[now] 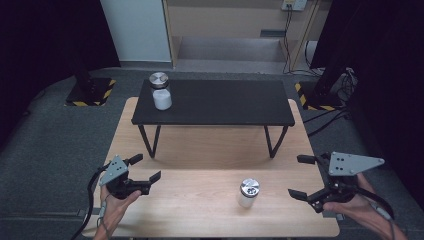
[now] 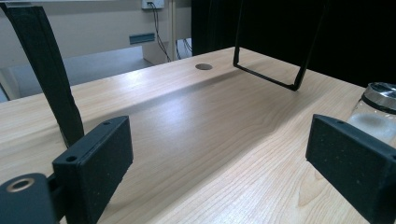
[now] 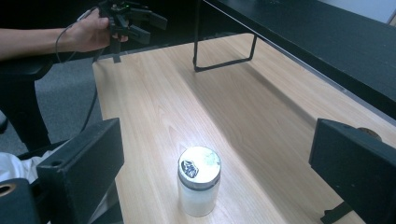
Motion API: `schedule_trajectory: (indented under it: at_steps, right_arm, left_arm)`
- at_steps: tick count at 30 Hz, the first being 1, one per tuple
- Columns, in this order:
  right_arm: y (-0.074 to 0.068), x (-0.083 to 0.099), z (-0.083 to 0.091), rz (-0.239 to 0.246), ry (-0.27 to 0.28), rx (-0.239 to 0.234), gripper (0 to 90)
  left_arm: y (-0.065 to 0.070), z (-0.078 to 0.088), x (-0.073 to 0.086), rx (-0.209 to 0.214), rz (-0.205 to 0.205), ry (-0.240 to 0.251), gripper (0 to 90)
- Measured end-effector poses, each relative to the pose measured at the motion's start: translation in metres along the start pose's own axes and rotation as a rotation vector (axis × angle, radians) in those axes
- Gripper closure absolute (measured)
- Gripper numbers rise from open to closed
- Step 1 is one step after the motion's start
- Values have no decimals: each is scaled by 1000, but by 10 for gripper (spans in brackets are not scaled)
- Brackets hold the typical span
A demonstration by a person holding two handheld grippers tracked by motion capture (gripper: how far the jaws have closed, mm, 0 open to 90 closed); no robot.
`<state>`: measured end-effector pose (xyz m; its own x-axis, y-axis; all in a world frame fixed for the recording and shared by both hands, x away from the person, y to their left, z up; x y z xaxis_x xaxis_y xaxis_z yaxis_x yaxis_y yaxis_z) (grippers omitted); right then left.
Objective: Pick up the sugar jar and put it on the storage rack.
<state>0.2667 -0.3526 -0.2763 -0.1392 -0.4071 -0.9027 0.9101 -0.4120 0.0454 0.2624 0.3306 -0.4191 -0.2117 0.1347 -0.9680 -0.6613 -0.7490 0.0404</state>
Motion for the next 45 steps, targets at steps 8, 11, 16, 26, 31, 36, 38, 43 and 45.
schedule_trajectory:
  at_steps: [8,11,16,26,31,36,38,43,45]
  right_arm:
    - [6,4,-14,-8,-29,-1,32]
    - [6,8,-21,-13,-44,-5,32]
    - [7,15,-34,-28,-53,1,34]
    - [6,28,-67,-52,-108,1,41]
    - [5,34,-83,-55,-141,-12,51]
    - [5,43,-101,-77,-161,-27,53]
    - [6,46,-107,-82,-162,-36,58]
    - [5,49,-122,-76,-191,-45,69]
    - [5,51,-127,-76,-199,-44,77]
  left_arm:
    - [0,0,0,0,0,-1,63]
    - [0,0,0,1,-1,-3,63]
    - [0,0,0,1,-1,-4,63]
    - [0,0,1,4,-3,-2,63]
    - [0,-1,1,5,-5,-7,64]
    - [0,-1,0,8,-8,-10,63]
    - [0,-1,0,7,-8,-10,63]
    - [1,-1,0,9,-8,-10,63]
    - [0,-1,0,10,-7,-10,63]
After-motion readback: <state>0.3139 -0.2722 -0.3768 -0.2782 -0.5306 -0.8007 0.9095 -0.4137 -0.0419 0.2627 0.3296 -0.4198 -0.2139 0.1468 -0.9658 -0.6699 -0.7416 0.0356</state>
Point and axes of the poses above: each handheld gripper's, and its own axes: z roughly backward along the jaws, x roughly out of its underside, y roughly to its right, the point moved 5 cm from there along -z, roughly forward along the jaws
